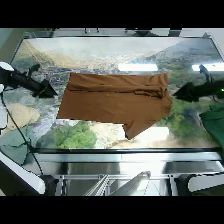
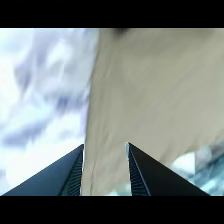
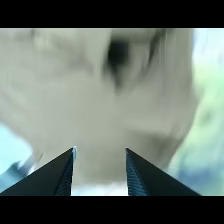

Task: Fold the shirts.

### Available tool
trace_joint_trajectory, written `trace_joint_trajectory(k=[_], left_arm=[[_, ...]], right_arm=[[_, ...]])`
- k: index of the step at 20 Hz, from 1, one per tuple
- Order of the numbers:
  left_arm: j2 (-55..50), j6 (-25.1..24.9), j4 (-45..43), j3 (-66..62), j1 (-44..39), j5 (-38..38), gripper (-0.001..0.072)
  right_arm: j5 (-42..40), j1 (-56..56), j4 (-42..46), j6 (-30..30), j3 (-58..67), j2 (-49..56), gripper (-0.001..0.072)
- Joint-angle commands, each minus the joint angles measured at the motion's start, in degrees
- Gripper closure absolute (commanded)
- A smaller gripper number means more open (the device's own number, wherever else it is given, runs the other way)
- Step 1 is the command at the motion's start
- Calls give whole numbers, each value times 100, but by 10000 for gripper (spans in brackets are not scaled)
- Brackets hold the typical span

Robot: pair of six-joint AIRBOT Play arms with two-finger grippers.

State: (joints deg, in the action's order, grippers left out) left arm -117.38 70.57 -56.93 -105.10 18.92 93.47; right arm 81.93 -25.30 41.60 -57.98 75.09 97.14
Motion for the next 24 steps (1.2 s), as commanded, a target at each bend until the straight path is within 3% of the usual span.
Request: trace_joint_trajectory(k=[1, 3, 5, 10, 11, 13, 15, 16, 17, 19, 24], left_arm=[[365, 103, -450, 1233, -11, -44, 411], [363, 105, -452, 1687, -162, -81, 411], [295, 105, -457, 1843, -393, -236, 411], [103, 107, -498, 1650, -791, -612, 412], [103, 105, -503, 1550, -800, -540, 416], [105, 103, -487, 1329, -800, -225, 666], [105, 101, -492, 1152, -793, -4, 677], [105, 101, -496, 1091, -793, 24, 677], [105, 101, -498, 1049, -793, 48, 677], [105, 98, -509, 994, -791, 94, 677], [122, 118, -824, 999, -422, 837, 677]], right_arm=[[-37, -245, 44, -181, -1707, -975, 339], [-417, -153, -70, -155, -2758, -1419, 327], [-597, 55, -444, -7, -3456, -1609, 168], [-1333, 761, -1099, 164, -4109, -1624, 169], [-1471, 911, -1102, 155, -4113, -1615, 188], [-1755, 1250, -1156, 155, -4113, -1600, 251], [-2245, 1532, -1408, 162, -4111, -1591, 263], [-2446, 1576, -1502, 192, -4109, -1593, 433], [-2594, 1574, -1580, 271, -4109, -1593, 662], [-2516, 1408, -1506, 269, -4109, -1598, 688], [-1073, 192, -654, 179, -4111, -2153, 688]])
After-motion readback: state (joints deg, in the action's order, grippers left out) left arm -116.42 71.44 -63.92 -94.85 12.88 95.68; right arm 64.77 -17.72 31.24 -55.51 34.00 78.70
